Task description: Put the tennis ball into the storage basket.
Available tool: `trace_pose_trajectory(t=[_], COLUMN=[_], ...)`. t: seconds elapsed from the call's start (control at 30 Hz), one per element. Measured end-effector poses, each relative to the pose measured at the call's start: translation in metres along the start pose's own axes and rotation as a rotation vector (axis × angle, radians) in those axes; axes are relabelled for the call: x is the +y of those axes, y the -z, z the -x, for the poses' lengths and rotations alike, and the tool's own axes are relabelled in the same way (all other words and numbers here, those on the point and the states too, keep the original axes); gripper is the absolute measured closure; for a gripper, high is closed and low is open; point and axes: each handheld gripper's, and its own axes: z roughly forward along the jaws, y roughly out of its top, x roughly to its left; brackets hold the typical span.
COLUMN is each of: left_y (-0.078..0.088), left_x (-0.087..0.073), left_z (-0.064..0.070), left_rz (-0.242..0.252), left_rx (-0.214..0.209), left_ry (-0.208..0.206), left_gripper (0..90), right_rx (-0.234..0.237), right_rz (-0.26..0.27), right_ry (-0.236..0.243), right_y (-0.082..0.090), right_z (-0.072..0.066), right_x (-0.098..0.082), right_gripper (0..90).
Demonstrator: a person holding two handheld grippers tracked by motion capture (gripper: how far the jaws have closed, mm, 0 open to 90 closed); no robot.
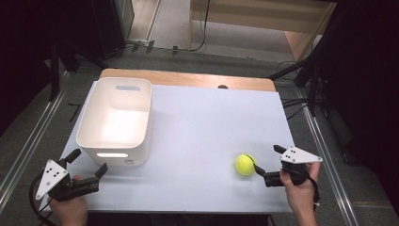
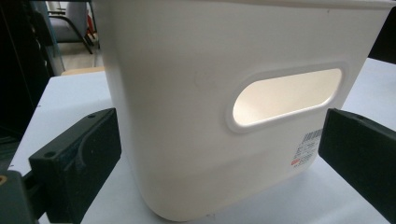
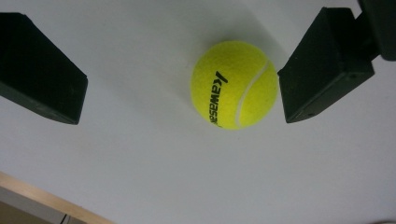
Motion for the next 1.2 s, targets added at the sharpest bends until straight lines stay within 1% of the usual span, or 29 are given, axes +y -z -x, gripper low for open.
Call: trace_pose_trajectory(t=[0.03, 0.07, 0.13, 0.17, 0.23, 0.3, 0.37, 0.5, 0.57, 0.63, 0.7, 0.73, 0.8, 0.93, 0.97, 1.0, 1.07, 1.2], left_y=[0.000, 0.000, 0.000, 0.000, 0.000, -0.001, -0.001, -0.001, -0.001, -0.001, -0.001, -0.001, -0.001, -0.001, -0.001, -0.001, -0.001, -0.001], left_x=[0.000, 0.000, 0.000, 0.000, 0.000, 0.000, 0.000, 0.000, 0.000, 0.000, 0.000, 0.000, 0.000, 0.000, 0.000, 0.000, 0.000, 0.000], left_z=[0.000, 0.000, 0.000, 0.000, 0.000, 0.000, 0.000, 0.000, 0.000, 0.000, 0.000, 0.000, 0.000, 0.000, 0.000, 0.000, 0.000, 0.000], left_rz=[0.000, -0.001, -0.001, -0.002, -0.002, -0.002, -0.002, -0.005, -0.006, -0.007, -0.007, -0.008, -0.007, -0.007, -0.008, -0.008, -0.006, -0.005], left_rx=[-0.001, -0.002, -0.001, -0.002, -0.002, -0.002, -0.002, -0.002, -0.002, -0.003, -0.004, -0.004, -0.003, -0.004, -0.003, -0.003, -0.004, -0.006], left_ry=[0.000, -0.001, 0.000, -0.001, -0.001, -0.001, 0.000, 0.000, -0.002, -0.002, -0.001, -0.001, 0.000, 0.000, 0.000, 0.000, 0.003, 0.004], left_gripper=[0.0, 0.0, 0.0, 0.0, 0.0, 0.0, 0.0, 0.0, 0.0, 0.0, 0.0, 0.0, 0.0, 0.0, 0.0, 0.0, 0.0, 0.0], right_rx=[0.000, 0.008, 0.009, 0.023, 0.025, 0.037, 0.039, 0.065, 0.064, 0.076, 0.079, 0.083, 0.096, 0.112, 0.123, 0.123, 0.133, 0.143], right_rz=[0.000, -0.022, -0.032, -0.045, -0.051, -0.067, -0.068, -0.096, -0.099, -0.126, -0.131, -0.139, -0.153, -0.168, -0.181, -0.181, -0.200, -0.218], right_ry=[0.000, 0.009, 0.007, 0.011, 0.011, 0.022, 0.028, 0.040, 0.042, 0.059, 0.067, 0.064, 0.081, 0.089, 0.101, 0.101, 0.113, 0.117], right_y=[0.000, -0.001, -0.002, -0.003, -0.004, -0.006, -0.007, -0.009, -0.010, -0.013, -0.013, -0.014, -0.015, -0.018, -0.020, -0.020, -0.022, -0.024], right_z=[0.000, 0.000, 0.000, 0.000, 0.000, -0.001, -0.001, -0.002, -0.003, -0.004, -0.004, -0.005, -0.005, -0.007, -0.008, -0.008, -0.009, -0.011], right_x=[0.000, 0.001, 0.002, 0.003, 0.004, 0.006, 0.007, 0.011, 0.012, 0.015, 0.016, 0.017, 0.019, 0.022, 0.024, 0.024, 0.026, 0.028], right_gripper=[0.0, 0.0, 0.0, 0.0, 0.0, 0.0, 0.0, 0.0, 0.0, 0.0, 0.0, 0.0, 0.0, 0.0, 0.0, 0.0, 0.0, 0.0])
